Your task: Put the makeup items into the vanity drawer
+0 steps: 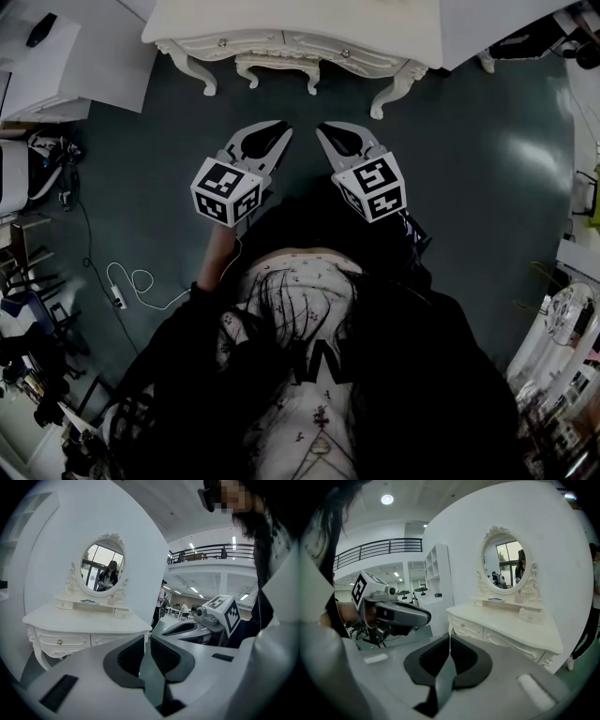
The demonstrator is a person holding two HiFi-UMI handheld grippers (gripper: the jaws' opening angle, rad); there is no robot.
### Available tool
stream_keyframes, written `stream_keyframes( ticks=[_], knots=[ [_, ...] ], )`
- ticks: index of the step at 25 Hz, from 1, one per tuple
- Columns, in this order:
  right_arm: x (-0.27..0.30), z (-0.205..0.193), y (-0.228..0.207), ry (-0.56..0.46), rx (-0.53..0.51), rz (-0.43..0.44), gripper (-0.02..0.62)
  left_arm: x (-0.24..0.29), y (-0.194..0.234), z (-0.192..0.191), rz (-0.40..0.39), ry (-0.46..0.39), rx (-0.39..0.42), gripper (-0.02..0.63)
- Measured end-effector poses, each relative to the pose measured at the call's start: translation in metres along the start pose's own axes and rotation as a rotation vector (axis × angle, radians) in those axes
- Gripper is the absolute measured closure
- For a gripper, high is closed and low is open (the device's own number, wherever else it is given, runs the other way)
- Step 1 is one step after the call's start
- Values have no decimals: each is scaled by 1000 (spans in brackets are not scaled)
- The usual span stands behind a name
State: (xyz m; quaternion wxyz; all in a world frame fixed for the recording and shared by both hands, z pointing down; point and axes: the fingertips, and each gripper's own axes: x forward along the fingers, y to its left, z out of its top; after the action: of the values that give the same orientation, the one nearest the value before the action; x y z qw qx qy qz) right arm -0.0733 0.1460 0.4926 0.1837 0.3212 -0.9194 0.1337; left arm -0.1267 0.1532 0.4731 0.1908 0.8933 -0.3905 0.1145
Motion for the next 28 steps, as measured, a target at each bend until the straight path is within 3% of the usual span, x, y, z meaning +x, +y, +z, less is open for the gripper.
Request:
stream_keyframes(
  ticks=[12, 28],
  knots=[
    [-6, -13, 20, 13, -13, -20, 577, -10, -12, -13, -46, 1, 11, 565],
    [-11, -17, 38, 14, -38, -23, 577, -27, -17, -24, -45, -6, 20, 565]
  ],
)
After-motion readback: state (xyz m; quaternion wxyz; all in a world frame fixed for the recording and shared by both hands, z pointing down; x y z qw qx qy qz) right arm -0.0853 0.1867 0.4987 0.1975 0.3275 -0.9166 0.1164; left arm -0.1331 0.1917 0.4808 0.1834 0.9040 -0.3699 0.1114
